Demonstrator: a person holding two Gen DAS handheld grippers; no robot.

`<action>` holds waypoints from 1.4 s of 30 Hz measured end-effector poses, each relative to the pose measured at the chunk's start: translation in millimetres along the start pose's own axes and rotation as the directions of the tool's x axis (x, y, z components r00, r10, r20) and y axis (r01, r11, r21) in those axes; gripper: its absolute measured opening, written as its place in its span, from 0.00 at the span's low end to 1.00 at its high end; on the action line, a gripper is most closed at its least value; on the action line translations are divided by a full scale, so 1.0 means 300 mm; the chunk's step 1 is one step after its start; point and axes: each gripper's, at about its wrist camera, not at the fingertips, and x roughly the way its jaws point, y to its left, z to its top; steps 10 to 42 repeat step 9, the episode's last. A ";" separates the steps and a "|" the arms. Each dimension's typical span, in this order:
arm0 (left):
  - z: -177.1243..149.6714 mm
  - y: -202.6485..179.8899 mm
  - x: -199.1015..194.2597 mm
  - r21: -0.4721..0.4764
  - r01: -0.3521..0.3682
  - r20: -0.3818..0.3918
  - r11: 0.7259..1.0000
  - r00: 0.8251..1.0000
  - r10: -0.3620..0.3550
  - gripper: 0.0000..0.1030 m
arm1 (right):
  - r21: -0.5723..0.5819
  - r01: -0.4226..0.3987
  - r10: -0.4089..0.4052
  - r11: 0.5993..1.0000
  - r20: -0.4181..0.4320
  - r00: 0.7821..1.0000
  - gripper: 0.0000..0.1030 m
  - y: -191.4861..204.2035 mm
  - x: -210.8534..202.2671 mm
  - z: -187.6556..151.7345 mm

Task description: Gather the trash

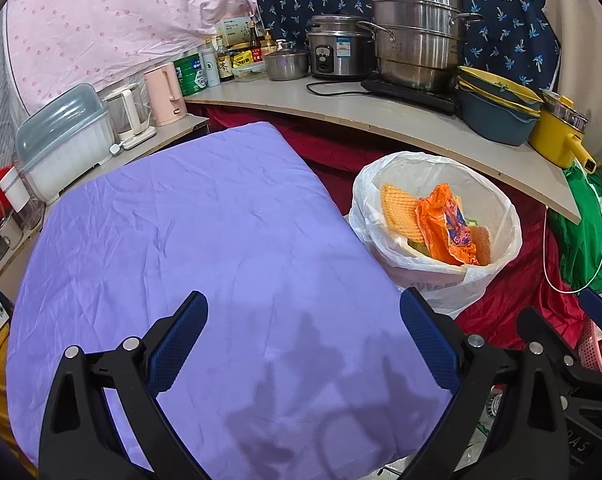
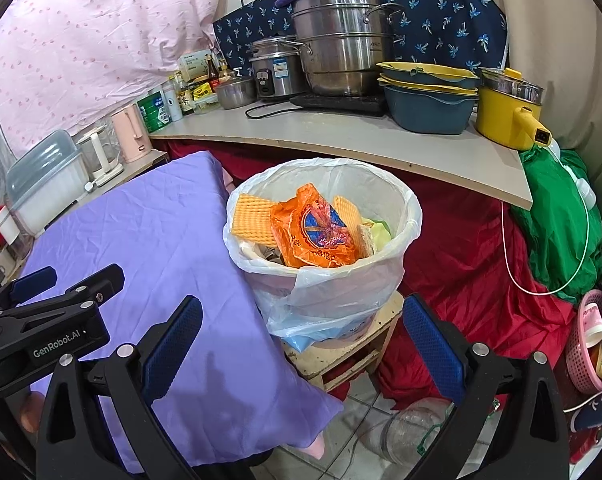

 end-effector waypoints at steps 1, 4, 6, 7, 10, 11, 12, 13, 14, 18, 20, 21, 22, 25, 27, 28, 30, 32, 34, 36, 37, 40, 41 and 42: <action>-0.001 -0.002 -0.001 0.000 0.000 0.001 1.000 1.000 0.000 0.90 | 0.001 0.000 0.000 1.000 0.000 1.000 0.94 -0.001 0.001 -0.003; 0.001 -0.003 -0.001 0.001 -0.005 0.001 1.000 1.000 0.005 0.90 | 0.003 -0.001 0.001 1.000 -0.001 1.000 0.94 -0.003 0.002 -0.004; 0.002 -0.006 -0.003 0.001 0.001 0.005 1.000 1.000 -0.001 0.90 | 0.001 -0.001 0.001 1.000 -0.001 1.000 0.94 -0.004 0.002 -0.002; 0.004 -0.005 -0.002 0.003 0.003 0.005 1.000 1.000 -0.003 0.90 | 0.001 0.000 0.000 1.000 -0.001 1.000 0.94 -0.003 0.001 -0.002; 0.005 -0.008 0.001 0.005 0.002 0.003 1.000 1.000 -0.002 0.90 | 0.002 0.000 0.000 1.000 -0.002 1.000 0.94 -0.003 0.002 -0.013; 0.005 -0.008 0.001 0.005 0.002 0.003 1.000 1.000 -0.002 0.90 | 0.002 0.000 0.000 1.000 -0.002 1.000 0.94 -0.003 0.002 -0.013; 0.005 -0.008 0.001 0.005 0.002 0.003 1.000 1.000 -0.002 0.90 | 0.002 0.000 0.000 1.000 -0.002 1.000 0.94 -0.003 0.002 -0.013; 0.005 -0.008 0.001 0.005 0.002 0.003 1.000 1.000 -0.002 0.90 | 0.002 0.000 0.000 1.000 -0.002 1.000 0.94 -0.003 0.002 -0.013; 0.005 -0.008 0.001 0.005 0.002 0.003 1.000 1.000 -0.002 0.90 | 0.002 0.000 0.000 1.000 -0.002 1.000 0.94 -0.003 0.002 -0.013; 0.005 -0.008 0.001 0.005 0.002 0.003 1.000 1.000 -0.002 0.90 | 0.002 0.000 0.000 1.000 -0.002 1.000 0.94 -0.003 0.002 -0.013; 0.005 -0.008 0.001 0.005 0.002 0.003 1.000 1.000 -0.002 0.90 | 0.002 0.000 0.000 1.000 -0.002 1.000 0.94 -0.003 0.002 -0.013; 0.005 -0.008 0.001 0.005 0.002 0.003 1.000 1.000 -0.002 0.90 | 0.002 0.000 0.000 1.000 -0.002 1.000 0.94 -0.003 0.002 -0.013; 0.005 -0.008 0.001 0.005 0.002 0.003 1.000 1.000 -0.002 0.90 | 0.002 0.000 0.000 1.000 -0.002 1.000 0.94 -0.003 0.002 -0.013; 0.005 -0.008 0.001 0.005 0.002 0.003 1.000 1.000 -0.002 0.90 | 0.002 0.000 0.000 1.000 -0.002 1.000 0.94 -0.003 0.002 -0.013; 0.005 -0.008 0.001 0.005 0.002 0.003 1.000 1.000 -0.002 0.90 | 0.002 0.000 0.000 1.000 -0.002 1.000 0.94 -0.003 0.002 -0.013; 0.005 -0.008 0.001 0.005 0.002 0.003 1.000 1.000 -0.002 0.90 | 0.002 0.000 0.000 1.000 -0.002 1.000 0.94 -0.003 0.002 -0.013; 0.005 -0.008 0.001 0.005 0.002 0.003 1.000 1.000 -0.002 0.90 | 0.002 0.000 0.000 1.000 -0.002 1.000 0.94 -0.003 0.002 -0.013; 0.005 -0.008 0.001 0.005 0.002 0.003 1.000 1.000 -0.002 0.90 | 0.002 0.000 0.000 1.000 -0.002 1.000 0.94 -0.003 0.002 -0.013; 0.005 -0.008 0.001 0.005 0.002 0.003 1.000 1.000 -0.002 0.90 | 0.002 0.000 0.000 1.000 -0.002 1.000 0.94 -0.003 0.002 -0.013; 0.005 -0.008 0.001 0.005 0.002 0.003 1.000 1.000 -0.002 0.90 | 0.002 0.000 0.000 1.000 -0.002 1.000 0.94 -0.003 0.002 -0.013; 0.005 -0.008 0.001 0.005 0.002 0.003 1.000 1.000 -0.002 0.90 | 0.002 0.000 0.000 1.000 -0.002 1.000 0.94 -0.003 0.002 -0.013; 0.005 -0.008 0.001 0.005 0.002 0.003 1.000 1.000 -0.002 0.90 | 0.002 0.000 0.000 1.000 -0.002 1.000 0.94 -0.003 0.002 -0.013; 0.005 -0.008 0.001 0.005 0.002 0.003 1.000 1.000 -0.002 0.90 | 0.002 0.000 0.000 1.000 -0.002 1.000 0.94 -0.003 0.002 -0.013; 0.005 -0.008 0.001 0.005 0.002 0.003 1.000 1.000 -0.002 0.90 | 0.002 0.000 0.000 1.000 -0.002 1.000 0.94 -0.003 0.002 -0.013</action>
